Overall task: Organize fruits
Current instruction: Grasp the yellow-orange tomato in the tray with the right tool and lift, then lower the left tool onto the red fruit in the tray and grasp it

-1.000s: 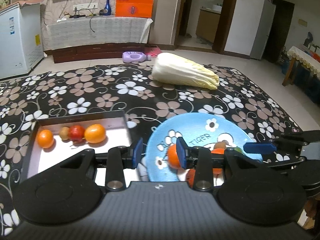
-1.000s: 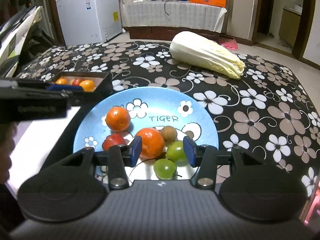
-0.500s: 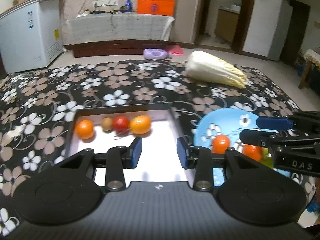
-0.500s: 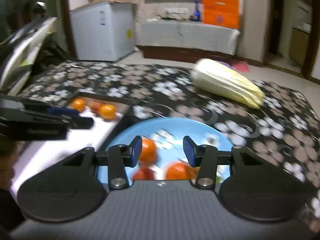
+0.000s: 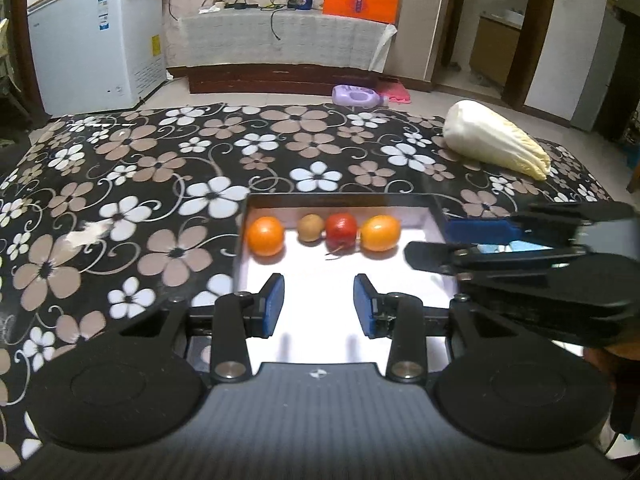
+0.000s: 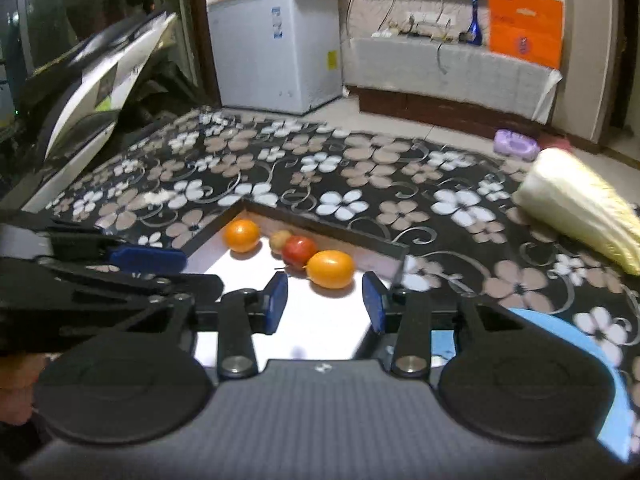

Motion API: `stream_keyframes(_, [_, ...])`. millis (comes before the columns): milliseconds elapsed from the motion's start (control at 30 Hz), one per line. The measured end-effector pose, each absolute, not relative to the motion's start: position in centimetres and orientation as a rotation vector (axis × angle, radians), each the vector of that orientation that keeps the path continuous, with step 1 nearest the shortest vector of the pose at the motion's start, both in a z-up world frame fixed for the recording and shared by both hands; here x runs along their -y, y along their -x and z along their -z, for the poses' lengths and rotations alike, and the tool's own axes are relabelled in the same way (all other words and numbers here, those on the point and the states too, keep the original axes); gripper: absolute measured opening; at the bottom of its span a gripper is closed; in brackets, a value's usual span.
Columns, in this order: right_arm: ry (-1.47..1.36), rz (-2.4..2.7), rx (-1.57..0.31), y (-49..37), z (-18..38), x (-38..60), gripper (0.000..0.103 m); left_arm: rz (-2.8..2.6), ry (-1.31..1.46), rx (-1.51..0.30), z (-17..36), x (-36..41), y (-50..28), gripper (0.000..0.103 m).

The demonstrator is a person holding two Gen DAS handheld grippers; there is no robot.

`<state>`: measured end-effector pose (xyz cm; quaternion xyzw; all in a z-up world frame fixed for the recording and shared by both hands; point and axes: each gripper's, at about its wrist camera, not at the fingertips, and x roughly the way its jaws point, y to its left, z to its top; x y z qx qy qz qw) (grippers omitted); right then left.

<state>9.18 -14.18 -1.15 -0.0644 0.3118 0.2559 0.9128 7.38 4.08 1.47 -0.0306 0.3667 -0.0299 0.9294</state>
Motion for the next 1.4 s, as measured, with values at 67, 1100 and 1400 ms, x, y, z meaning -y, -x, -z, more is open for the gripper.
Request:
stream_keyframes(67, [0.148, -0.530, -0.672, -9.9, 1.9, 13.1, 0.043, 0.059, 0.071, -0.754, -1.5, -4.8, -7.3, 0.044])
stream_keyframes(1100, [0.110, -0.499, -0.626, -10.6, -0.5, 13.5, 0.041, 0.094, 0.119, -0.790, 0.2, -3.9, -10.6, 0.044])
stream_keyframes(1400, [0.078, -0.510, -0.605, -9.6, -1.8, 16.0, 0.041, 0.082, 0.123, -0.820, 1.7, -1.7, -13.5, 0.043])
